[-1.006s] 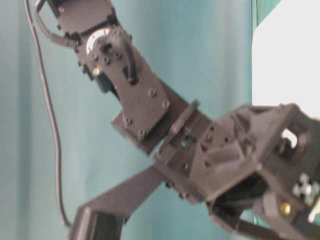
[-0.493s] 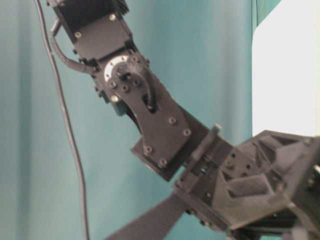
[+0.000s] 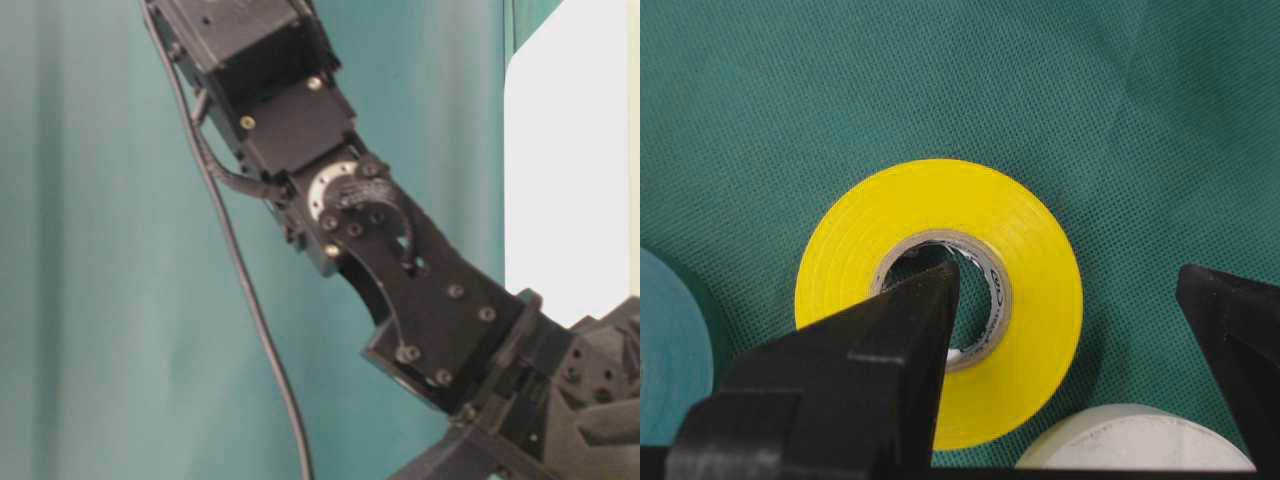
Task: Put the tape into the white case with the right arm.
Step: 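Move the right gripper down over the yellow tape roll, then close the right gripper inside the yellow tape's core and lift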
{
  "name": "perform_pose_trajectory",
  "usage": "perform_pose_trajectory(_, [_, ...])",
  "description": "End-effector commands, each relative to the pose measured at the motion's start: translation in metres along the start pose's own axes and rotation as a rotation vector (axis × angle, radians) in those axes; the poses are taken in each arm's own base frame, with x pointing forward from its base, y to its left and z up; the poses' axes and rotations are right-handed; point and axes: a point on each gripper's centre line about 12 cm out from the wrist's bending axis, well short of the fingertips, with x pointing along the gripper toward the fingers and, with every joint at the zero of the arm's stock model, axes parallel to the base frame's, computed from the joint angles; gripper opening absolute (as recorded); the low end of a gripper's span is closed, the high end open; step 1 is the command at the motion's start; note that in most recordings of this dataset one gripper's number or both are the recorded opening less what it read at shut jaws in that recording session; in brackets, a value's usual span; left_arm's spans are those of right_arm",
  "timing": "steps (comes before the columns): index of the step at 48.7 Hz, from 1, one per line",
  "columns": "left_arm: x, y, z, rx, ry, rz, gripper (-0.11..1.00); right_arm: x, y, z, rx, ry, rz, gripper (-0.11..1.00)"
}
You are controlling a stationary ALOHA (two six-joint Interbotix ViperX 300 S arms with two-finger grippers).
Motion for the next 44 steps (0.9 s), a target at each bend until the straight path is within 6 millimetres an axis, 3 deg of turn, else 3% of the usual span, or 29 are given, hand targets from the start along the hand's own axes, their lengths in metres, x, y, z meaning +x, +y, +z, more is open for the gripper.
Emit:
perform_pose_trajectory(1, [0.0002, 0.0002, 0.0052, -0.002, -0.012, 0.002, 0.00, -0.0094, 0.0027, 0.0188, 0.009, -0.051, 0.004, 0.64])
perform_pose_trajectory(24, [0.0004, 0.0002, 0.0043, -0.002, -0.012, 0.003, 0.00, -0.0014, 0.0027, 0.0138, 0.029, -0.031, 0.004, 0.61])
perform_pose_trajectory(27, [0.0005, 0.0005, 0.0038, -0.003, -0.012, 0.004, 0.00, -0.0014, 0.0027, 0.0138, 0.029, -0.031, 0.004, 0.52])
perform_pose_trajectory(33, [0.0005, 0.0005, 0.0038, -0.003, -0.012, 0.004, 0.00, -0.0014, 0.0023, 0.0145, 0.022, -0.037, 0.001, 0.18])
perform_pose_trajectory(36, [0.0005, 0.0003, 0.0034, -0.004, -0.012, 0.003, 0.00, -0.0014, 0.0020, 0.0145, 0.013, -0.037, -0.002, 0.06])
perform_pose_trajectory(38, [0.0005, 0.0003, 0.0040, -0.004, -0.014, 0.003, 0.00, -0.0021, 0.0019, 0.0153, 0.009, -0.040, -0.003, 0.01])
perform_pose_trajectory(44, [0.0005, 0.0003, 0.0040, -0.002, -0.014, 0.003, 0.00, -0.0021, 0.0018, 0.0146, 0.009, -0.034, -0.004, 0.01])
